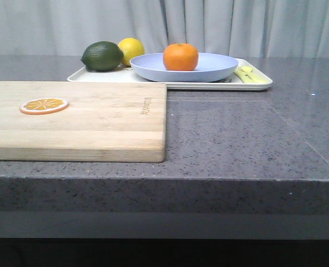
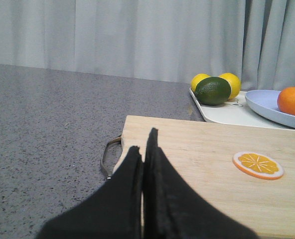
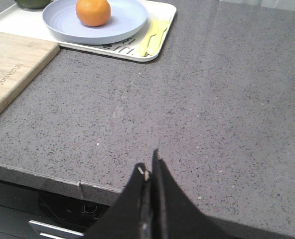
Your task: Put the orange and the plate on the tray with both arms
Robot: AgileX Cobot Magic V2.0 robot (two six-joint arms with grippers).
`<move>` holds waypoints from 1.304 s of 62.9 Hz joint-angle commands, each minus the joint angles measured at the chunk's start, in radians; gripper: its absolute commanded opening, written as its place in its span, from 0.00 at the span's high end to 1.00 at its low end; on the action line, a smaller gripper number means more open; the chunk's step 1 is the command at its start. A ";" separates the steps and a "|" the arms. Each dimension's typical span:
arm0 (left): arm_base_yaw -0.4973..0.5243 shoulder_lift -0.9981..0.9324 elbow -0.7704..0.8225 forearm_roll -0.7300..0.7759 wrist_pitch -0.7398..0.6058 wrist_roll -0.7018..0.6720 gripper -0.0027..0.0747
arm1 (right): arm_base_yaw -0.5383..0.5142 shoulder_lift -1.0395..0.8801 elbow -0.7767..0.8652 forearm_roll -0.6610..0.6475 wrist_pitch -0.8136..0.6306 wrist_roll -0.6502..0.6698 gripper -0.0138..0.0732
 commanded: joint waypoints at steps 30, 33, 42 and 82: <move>0.001 -0.021 0.027 -0.010 -0.081 0.000 0.99 | -0.001 0.013 -0.022 -0.011 -0.079 -0.002 0.92; 0.001 -0.021 0.027 -0.010 -0.081 0.000 0.99 | -0.001 0.013 -0.022 -0.011 -0.079 -0.002 0.92; 0.001 -0.021 0.027 -0.010 -0.081 0.000 0.99 | -0.004 -0.005 0.029 -0.018 -0.189 -0.002 0.92; 0.001 -0.021 0.027 -0.010 -0.081 0.000 0.99 | -0.052 -0.221 0.606 -0.017 -0.897 -0.002 0.92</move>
